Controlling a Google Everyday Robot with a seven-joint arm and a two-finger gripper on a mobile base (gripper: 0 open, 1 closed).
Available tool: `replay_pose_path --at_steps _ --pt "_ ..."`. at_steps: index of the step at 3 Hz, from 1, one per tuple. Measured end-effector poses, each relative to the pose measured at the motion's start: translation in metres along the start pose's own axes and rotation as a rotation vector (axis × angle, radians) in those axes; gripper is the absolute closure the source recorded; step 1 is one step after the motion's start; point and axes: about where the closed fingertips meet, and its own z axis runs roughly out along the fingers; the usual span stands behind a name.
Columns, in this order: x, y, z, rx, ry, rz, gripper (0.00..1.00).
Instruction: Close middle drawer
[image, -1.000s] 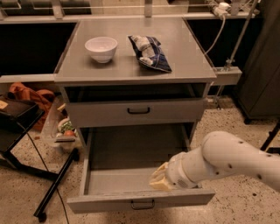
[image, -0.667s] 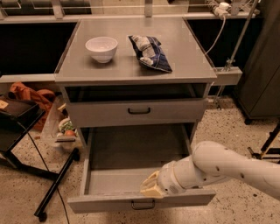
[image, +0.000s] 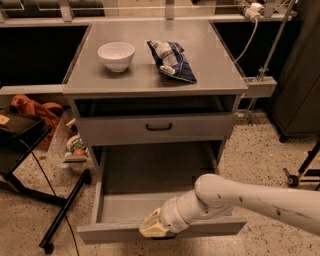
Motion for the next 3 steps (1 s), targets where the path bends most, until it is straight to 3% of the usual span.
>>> replay_pose_path --at_steps 2,3 --pt "0.027 -0.001 0.062 -0.050 0.028 0.020 1.00" --pt "0.031 -0.002 0.077 -0.052 0.052 0.008 0.81"
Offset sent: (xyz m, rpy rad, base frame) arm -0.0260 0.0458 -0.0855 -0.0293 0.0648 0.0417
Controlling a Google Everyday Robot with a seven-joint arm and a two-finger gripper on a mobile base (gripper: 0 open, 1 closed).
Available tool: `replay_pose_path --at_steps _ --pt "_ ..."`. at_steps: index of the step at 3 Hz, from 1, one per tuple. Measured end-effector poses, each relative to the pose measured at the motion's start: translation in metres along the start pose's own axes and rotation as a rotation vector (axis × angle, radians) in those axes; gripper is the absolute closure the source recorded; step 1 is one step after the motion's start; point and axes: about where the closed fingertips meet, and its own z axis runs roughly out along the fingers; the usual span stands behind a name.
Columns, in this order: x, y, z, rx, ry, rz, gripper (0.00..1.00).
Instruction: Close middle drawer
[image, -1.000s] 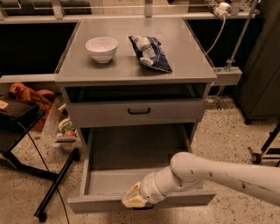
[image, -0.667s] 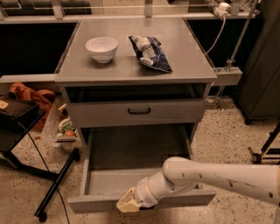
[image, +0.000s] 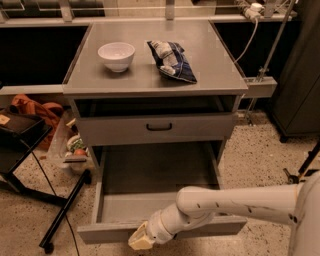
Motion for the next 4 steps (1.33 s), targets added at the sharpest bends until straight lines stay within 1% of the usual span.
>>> replay_pose_path --at_steps 1,2,3,4 --pt "-0.009 -0.011 0.001 0.032 0.022 -0.058 0.58" --pt "-0.032 -0.034 -0.007 0.085 0.033 -0.155 0.34" --pt "-0.050 -0.064 -0.014 0.125 0.019 -0.216 0.11" --pt "-0.060 -0.092 -0.017 0.144 0.002 -0.239 0.00"
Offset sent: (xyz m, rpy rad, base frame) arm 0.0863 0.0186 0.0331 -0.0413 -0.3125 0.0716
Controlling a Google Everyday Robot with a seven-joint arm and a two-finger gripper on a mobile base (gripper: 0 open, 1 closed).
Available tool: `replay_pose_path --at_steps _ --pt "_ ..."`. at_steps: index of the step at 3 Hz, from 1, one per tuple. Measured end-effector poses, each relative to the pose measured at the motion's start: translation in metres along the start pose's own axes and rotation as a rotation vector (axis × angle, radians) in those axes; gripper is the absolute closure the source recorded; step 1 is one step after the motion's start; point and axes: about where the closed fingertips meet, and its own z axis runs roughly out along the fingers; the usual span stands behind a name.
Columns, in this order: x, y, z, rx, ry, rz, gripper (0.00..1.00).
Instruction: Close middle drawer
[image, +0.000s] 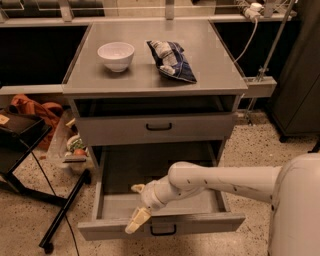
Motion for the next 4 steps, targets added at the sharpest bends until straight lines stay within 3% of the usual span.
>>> replay_pose_path --at_steps 2,4 --pt "-0.006 -0.020 -0.013 0.043 -0.045 -0.021 0.00" --pt "-0.024 0.009 -0.044 0.127 -0.082 -0.070 0.42"
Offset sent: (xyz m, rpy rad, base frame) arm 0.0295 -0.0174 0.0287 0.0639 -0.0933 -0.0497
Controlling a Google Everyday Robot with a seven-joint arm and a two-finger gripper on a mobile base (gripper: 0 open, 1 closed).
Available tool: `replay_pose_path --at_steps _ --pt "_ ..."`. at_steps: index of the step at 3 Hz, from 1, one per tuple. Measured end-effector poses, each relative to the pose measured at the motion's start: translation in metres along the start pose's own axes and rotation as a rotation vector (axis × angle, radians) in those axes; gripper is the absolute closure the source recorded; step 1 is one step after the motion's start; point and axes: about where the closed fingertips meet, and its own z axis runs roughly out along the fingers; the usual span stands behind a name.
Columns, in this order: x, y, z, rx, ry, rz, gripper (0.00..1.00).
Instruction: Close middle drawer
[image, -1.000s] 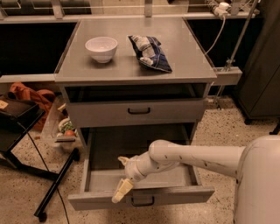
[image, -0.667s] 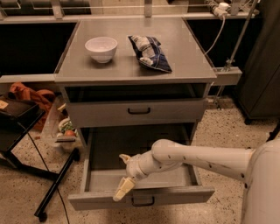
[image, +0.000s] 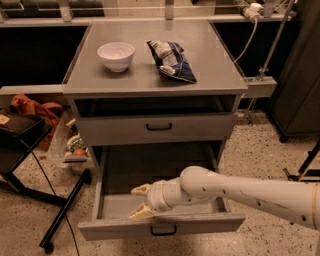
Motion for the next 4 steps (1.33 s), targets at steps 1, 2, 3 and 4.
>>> replay_pose_path --at_steps 1,2,3,4 --pt "-0.002 0.016 -0.005 0.031 -0.007 -0.006 0.66" --pt "0.006 0.036 -0.006 0.044 -0.018 0.016 0.89" --pt "0.018 0.054 -0.001 0.035 -0.023 0.052 1.00" --pt "0.033 0.071 0.011 -0.001 -0.017 0.100 1.00"
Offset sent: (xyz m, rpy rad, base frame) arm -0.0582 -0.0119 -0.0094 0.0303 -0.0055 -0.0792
